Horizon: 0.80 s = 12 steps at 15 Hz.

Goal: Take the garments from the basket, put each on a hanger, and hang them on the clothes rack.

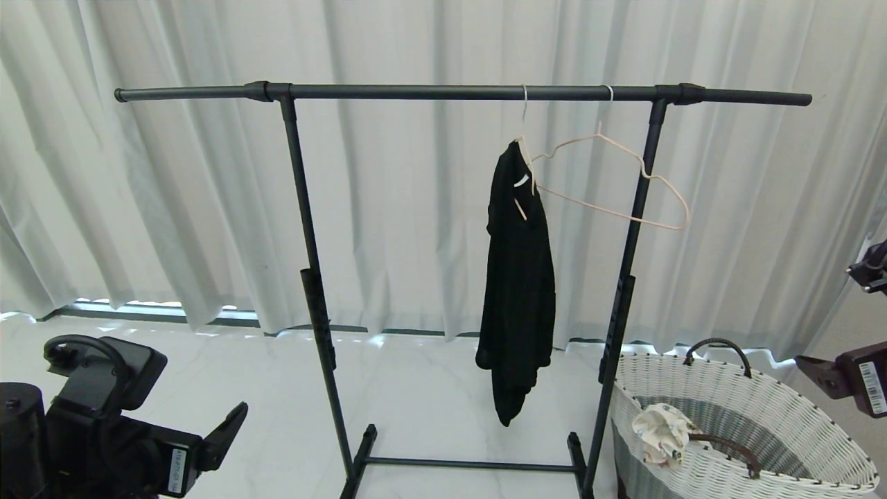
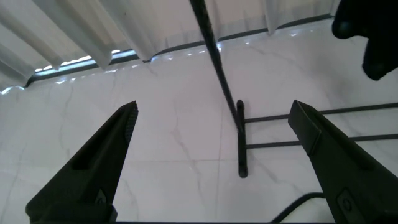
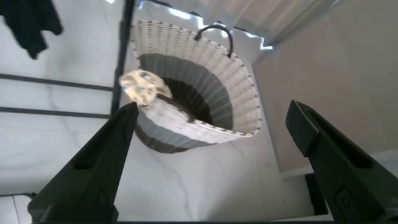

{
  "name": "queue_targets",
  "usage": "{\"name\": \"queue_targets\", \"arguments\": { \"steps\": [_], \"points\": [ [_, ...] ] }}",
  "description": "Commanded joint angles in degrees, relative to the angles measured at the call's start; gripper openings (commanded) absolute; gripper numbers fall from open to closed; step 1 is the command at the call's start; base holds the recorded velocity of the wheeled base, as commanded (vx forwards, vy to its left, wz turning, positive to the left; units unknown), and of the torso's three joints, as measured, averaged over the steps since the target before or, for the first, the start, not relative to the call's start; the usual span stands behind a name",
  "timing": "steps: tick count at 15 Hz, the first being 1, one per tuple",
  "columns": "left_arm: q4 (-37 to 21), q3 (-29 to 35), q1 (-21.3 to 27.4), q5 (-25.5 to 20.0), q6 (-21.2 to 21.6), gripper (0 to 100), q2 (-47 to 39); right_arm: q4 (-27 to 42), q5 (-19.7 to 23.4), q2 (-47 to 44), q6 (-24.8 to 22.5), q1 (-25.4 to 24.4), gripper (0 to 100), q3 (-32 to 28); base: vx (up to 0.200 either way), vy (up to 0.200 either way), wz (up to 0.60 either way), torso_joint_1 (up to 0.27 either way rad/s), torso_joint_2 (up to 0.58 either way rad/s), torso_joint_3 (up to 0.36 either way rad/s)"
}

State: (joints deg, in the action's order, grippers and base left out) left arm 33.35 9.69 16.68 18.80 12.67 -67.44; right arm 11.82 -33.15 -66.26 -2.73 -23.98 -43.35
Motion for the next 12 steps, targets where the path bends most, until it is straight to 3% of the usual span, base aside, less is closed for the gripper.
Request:
{"name": "queue_targets", "arguments": {
  "steps": [1, 2, 6, 12],
  "points": [
    [0.04, 0.06, 0.46, 0.01, -0.01, 100, 0.11, 0.04, 0.01, -0.37, 0.01, 0.07, 100, 0.02, 0.0, -0.2, 0.0, 0.002, 0.0, 0.002],
    [0.04, 0.06, 0.55, 0.01, -0.01, 100, 0.11, 0.04, 0.01, -0.72, 0.01, 0.07, 100, 0.02, 0.0, -0.2, 0.0, 0.007, 0.01, -0.002],
    [0.04, 0.15, 0.46, 0.01, -0.01, 100, 0.29, 0.04, -0.78, -1.68, -1.22, 0.07, 100, 0.11, 0.0, 0.0, 0.0, 0.0, 0.0, 0.0],
    [0.04, 0.24, 0.46, 0.01, -0.01, 100, 1.17, -1.54, -1.04, -1.6, -1.22, 0.07, 100, 2.66, 0.0, 0.0, 0.0, -0.108, 0.36, 0.237]
  ]
}}
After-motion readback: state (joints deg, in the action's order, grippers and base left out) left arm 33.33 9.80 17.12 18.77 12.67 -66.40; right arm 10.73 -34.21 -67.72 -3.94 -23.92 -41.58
